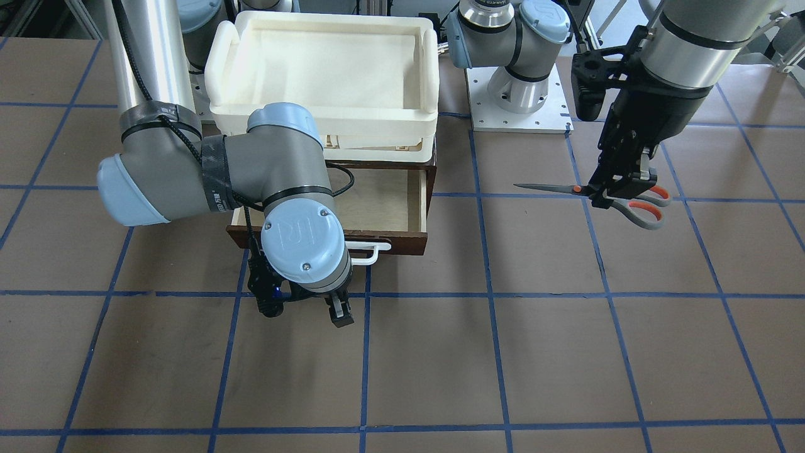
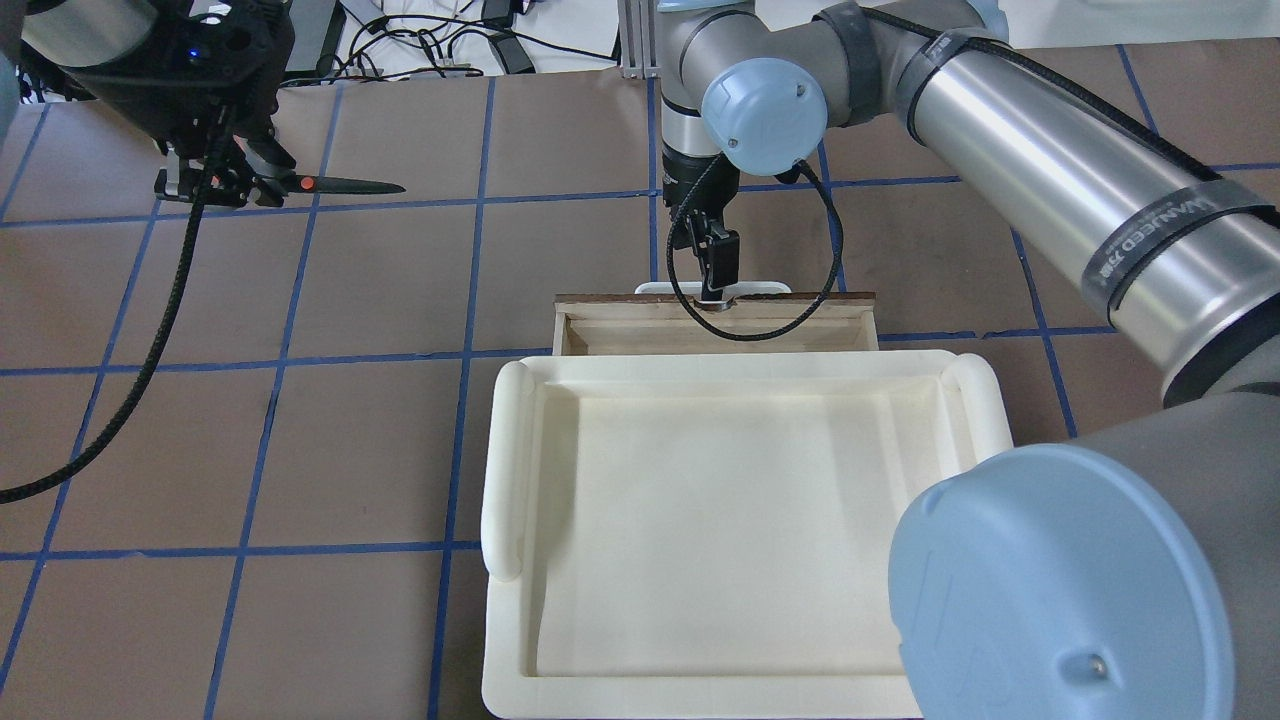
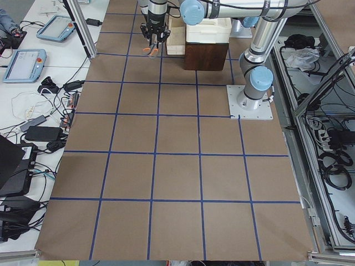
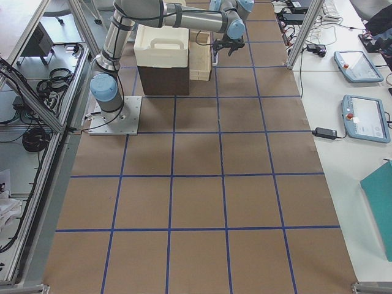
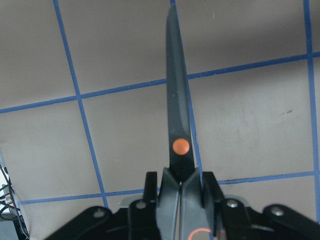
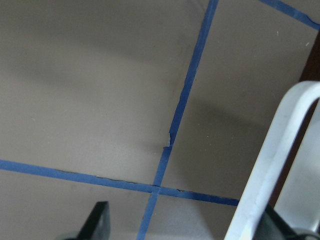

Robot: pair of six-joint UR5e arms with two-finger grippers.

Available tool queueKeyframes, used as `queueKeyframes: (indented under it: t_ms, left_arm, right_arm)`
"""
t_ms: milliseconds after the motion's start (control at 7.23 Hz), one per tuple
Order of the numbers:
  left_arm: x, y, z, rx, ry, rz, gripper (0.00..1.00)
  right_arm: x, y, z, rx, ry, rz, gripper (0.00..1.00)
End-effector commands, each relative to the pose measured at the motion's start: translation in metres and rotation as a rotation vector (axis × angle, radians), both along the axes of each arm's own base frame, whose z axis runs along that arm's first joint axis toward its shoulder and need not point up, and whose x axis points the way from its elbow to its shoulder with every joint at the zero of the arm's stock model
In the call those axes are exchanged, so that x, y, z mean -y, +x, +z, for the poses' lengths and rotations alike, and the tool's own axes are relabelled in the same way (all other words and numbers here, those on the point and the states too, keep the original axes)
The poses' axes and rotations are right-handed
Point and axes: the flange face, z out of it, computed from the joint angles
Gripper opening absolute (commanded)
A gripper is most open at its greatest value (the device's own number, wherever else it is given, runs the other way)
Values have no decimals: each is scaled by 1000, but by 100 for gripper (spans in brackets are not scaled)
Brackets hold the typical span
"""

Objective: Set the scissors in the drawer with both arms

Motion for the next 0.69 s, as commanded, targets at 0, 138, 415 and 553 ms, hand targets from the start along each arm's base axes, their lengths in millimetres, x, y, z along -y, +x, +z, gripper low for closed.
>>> queueKeyframes:
  t_ms: [0,138,415,553]
  left_arm:
    - [0,-2,-6,-5,18,22,10]
    - [-4,-6,0,-30,11,152,10]
    - [-28,-40,15,-24,19,125,10]
    - [-29,-46,12,1,30,116,10]
  right_arm:
    - [9,2,0,8,-12,17,100]
    - [11,2,3,13,-18,32,100]
    - [15,2,6,21,-28,55,100]
    - [19,3,4,24,-31,66,100]
